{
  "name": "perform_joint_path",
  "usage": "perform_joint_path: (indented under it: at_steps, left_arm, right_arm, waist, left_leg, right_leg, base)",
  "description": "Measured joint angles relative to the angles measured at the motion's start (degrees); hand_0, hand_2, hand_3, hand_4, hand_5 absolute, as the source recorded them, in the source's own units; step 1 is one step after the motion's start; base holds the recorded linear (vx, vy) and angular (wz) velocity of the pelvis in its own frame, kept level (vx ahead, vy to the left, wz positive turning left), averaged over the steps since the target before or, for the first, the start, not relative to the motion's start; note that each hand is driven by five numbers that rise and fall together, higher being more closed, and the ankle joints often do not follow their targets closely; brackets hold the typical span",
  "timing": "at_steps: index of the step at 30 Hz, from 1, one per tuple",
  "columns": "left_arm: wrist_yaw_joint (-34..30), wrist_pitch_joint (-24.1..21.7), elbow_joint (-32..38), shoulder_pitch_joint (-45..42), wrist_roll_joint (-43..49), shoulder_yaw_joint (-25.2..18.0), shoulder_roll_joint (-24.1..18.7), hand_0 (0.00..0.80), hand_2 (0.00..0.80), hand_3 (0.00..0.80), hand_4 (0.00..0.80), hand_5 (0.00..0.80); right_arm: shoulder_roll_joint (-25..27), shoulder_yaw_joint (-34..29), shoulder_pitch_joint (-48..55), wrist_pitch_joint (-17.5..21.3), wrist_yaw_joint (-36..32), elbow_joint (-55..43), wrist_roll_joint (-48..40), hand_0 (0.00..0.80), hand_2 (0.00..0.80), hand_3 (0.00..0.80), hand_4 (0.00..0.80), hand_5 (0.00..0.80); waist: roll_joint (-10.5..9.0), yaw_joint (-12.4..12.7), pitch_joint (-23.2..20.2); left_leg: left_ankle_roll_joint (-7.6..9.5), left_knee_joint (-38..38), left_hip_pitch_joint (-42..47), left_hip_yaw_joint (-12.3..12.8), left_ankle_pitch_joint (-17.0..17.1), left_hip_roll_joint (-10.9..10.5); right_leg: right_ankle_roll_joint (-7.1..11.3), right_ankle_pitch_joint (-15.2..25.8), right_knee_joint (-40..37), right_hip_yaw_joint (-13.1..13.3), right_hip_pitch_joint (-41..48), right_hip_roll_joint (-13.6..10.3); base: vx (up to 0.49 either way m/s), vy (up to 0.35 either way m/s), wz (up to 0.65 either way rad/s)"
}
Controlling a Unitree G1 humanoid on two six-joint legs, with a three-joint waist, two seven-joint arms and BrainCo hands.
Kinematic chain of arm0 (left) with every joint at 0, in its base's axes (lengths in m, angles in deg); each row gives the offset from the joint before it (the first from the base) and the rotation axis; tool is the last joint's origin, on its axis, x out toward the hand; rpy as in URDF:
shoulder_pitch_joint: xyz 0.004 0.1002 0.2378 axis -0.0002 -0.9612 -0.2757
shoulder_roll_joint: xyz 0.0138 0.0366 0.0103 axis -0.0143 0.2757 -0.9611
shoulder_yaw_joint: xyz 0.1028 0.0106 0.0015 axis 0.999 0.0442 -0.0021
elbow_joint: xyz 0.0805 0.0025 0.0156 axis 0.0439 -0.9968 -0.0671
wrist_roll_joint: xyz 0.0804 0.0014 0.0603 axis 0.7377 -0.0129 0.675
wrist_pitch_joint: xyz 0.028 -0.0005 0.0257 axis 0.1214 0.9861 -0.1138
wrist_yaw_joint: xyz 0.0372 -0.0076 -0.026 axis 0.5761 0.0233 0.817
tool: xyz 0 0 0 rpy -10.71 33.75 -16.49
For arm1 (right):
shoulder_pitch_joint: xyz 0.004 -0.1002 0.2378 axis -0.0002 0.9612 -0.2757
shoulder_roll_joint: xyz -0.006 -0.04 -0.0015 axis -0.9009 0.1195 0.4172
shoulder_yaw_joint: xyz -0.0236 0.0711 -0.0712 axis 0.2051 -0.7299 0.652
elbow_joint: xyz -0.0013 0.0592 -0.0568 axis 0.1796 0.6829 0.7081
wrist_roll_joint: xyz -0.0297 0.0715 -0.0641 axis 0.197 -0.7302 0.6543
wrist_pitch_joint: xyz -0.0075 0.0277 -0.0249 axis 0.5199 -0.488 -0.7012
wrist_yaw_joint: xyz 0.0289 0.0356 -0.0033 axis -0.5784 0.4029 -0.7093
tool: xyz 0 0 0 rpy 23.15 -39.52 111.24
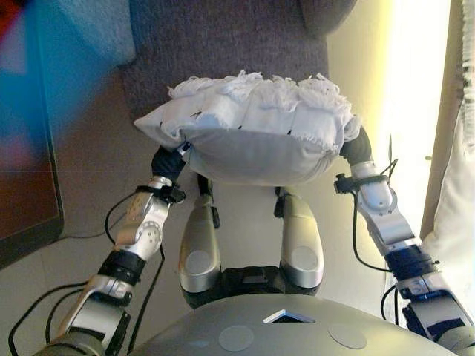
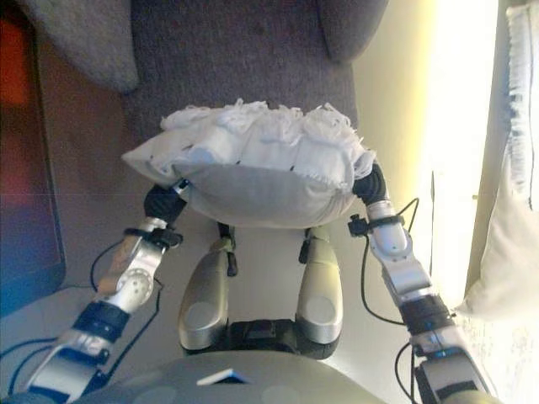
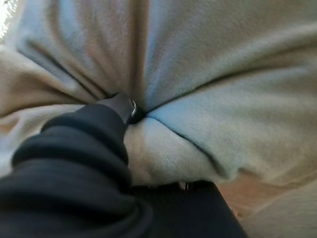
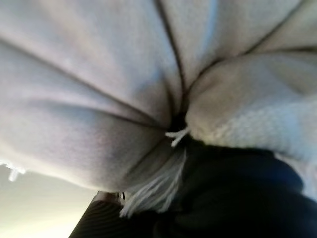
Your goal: Pick up the cushion and take it to the sofa
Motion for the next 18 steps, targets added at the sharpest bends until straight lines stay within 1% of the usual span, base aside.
perform_joint_path:
  at_steps: [1, 3, 5, 8, 11, 14, 18]
  left_arm:
    - [0.8, -0.1, 2.0, -2.3, 1.1, -0.4, 0.6, 0.8, 0.8, 0.8, 0.8, 0.8]
    - [1.9, -0.2, 4.9, -5.7, 3.3, -0.5, 1.2, 0.8, 0.8, 0.8, 0.8, 0.8]
    - [2.8, -0.8, 6.9, -7.9, 4.5, -0.3, 1.6, 0.8, 0.8, 0.8, 0.8, 0.8]
    - [4.3, -2.5, 9.0, -9.8, 6.5, -0.3, 1.6, 0.8, 0.8, 0.8, 0.8, 0.8]
    - [5.7, -4.2, 10.6, -9.8, 6.5, -0.5, 1.6, 0.8, 0.8, 0.8, 0.8, 0.8]
    - [6.2, -5.8, 11.5, -9.7, 6.5, -0.7, 1.6, 0.8, 0.8, 0.8, 0.8, 0.8]
    - [7.1, -6.9, 12.5, -9.8, 6.7, -0.8, 1.3, 0.8, 0.8, 0.8, 0.8, 0.8]
  right_arm:
    - [-0.2, -0.5, 1.9, -0.1, 0.0, -1.5, 0.7, 0.8, 0.8, 0.8, 0.8, 0.8]
    - [-0.2, -1.1, 5.4, -0.1, 0.2, -3.7, 1.6, 0.8, 0.8, 0.8, 0.8, 0.8]
    - [-0.3, -1.3, 7.7, -0.1, 0.8, -4.7, 2.0, 0.8, 0.8, 0.8, 0.8, 0.8]
    - [-0.4, -1.3, 8.4, -0.1, 1.6, -6.4, 2.5, 0.8, 0.8, 0.8, 0.8, 0.8]
    - [-0.6, -1.3, 8.4, 0.2, 2.4, -9.3, 2.5, 0.8, 0.8, 0.8, 0.8, 0.8]
    - [-1.1, -1.3, 8.3, 0.5, 2.3, -10.3, 2.3, 0.8, 0.8, 0.8, 0.8, 0.8]
    - [-1.5, -0.7, 8.5, 0.5, 1.9, -10.3, 1.7, 0.8, 0.8, 0.8, 0.8, 0.8]
  waist:
    - [0.36, 0.0, -0.9]
    - [1.27, 1.0, -5.0]
    - [1.63, 1.4, -8.7]
    - [1.62, 1.7, -13.9]
    - [1.39, 1.8, -16.5]
    - [0.81, 1.6, -18.2]
    - [0.05, 1.4, -20.3]
  left_leg:
    - [-0.22, -1.3, 2.2, 0.2, 0.3, 0.1]
    - [-0.38, -3.5, 4.7, 0.3, 0.4, 0.2]
    - [-0.53, -5.0, 7.5, 0.3, 0.6, 0.2]
    - [-0.69, -7.8, 11.5, 0.4, 0.7, 0.2]
    - [-0.94, -9.3, 14.5, 0.5, 0.9, 0.4]
    - [-0.95, -9.3, 15.3, 0.5, 0.9, 0.4]
    - [-0.85, -9.6, 15.8, 0.5, 0.8, 0.5]
  right_leg:
    - [0.29, 0.5, -1.9, -0.3, 2.6, 0.3]
    - [0.64, 0.9, -4.7, -1.2, 5.7, 0.6]
    - [0.92, 1.1, -7.3, -1.7, 9.3, 0.9]
    - [1.43, 1.4, -11.2, -2.6, 14.2, 1.6]
    - [1.66, 1.2, -11.8, -2.7, 16.7, 1.9]
    - [1.67, 1.2, -11.8, -2.7, 17.7, 1.9]
    - [1.61, 1.2, -11.8, -2.7, 18.4, 1.8]
  base:
    - [0.211, -0.024, 0.08]
    - [0.195, -0.029, 0.08]
    - [0.122, -0.032, 0.14]
    - [0.083, -0.042, 0.11]
    - [0.039, -0.034, 0.0]
    - [0.044, -0.022, 0.01]
    - [0.02, -0.021, 0.01]
